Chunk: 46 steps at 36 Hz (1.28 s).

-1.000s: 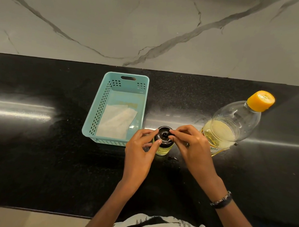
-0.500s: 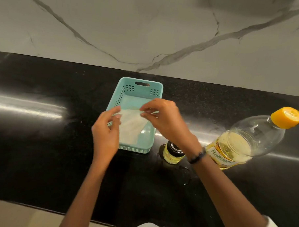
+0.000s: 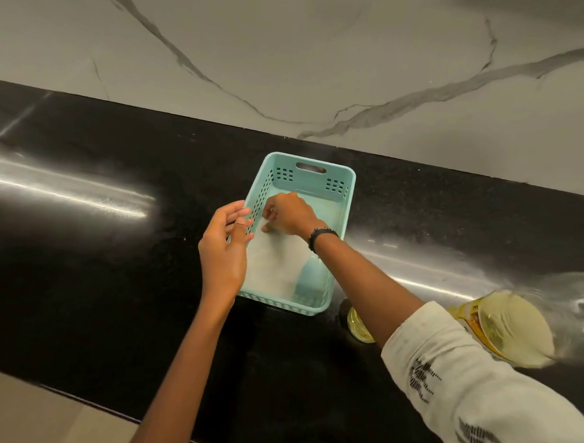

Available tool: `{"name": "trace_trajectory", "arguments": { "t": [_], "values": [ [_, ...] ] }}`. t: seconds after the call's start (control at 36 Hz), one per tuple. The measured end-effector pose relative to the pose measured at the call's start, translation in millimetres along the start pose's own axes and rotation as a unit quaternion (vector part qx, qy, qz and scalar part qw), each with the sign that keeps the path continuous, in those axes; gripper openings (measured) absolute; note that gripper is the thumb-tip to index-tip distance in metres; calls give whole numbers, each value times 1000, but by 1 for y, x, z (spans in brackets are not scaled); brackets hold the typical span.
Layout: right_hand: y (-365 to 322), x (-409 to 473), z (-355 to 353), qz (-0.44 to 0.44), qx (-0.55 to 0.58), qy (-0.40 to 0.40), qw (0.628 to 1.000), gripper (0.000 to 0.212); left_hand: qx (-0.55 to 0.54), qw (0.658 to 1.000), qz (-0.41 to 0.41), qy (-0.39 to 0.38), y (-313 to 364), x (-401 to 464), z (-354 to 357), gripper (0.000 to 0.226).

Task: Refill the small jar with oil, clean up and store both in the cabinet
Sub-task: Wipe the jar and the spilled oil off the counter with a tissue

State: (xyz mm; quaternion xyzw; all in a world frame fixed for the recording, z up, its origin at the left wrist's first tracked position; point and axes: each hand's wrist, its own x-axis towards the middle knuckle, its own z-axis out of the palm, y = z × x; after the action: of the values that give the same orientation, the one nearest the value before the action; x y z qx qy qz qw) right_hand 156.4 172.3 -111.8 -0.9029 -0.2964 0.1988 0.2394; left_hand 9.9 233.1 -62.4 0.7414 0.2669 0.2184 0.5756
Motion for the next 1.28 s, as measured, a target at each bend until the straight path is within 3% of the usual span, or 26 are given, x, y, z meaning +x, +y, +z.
{"name": "trace_trajectory", "arguments": {
  "t": [0.14,0.25,0.39,0.56,0.75,0.89,1.0,1.28],
  "values": [
    [2,-4,-8,-25,-22,-19,999,21,8,1000,-3,0,-1,-2,-3,23],
    [1,-25,-38,-60,23,-27,998,20,29,999,12,-7,1,-5,-6,23],
    [-6,-65,-83,-120,57,-31,991,14,61,994,58,-71,7,-10,-11,29],
    [-28,-110,-127,-181,86,43,979,14,83,975,105,-179,34,-18,-9,45],
    [-42,-176,-150,-212,120,193,950,10,12,974,142,-175,72,-41,-2,27],
    [-20,-228,-134,-201,95,276,935,15,-127,969,32,-208,91,-73,13,19],
    [2,-272,-104,-163,122,255,945,32,-177,945,-38,-274,96,-103,31,22],
    [30,-330,-24,-64,42,352,933,49,-111,898,-140,-402,77,-173,41,29]
  ]
}}
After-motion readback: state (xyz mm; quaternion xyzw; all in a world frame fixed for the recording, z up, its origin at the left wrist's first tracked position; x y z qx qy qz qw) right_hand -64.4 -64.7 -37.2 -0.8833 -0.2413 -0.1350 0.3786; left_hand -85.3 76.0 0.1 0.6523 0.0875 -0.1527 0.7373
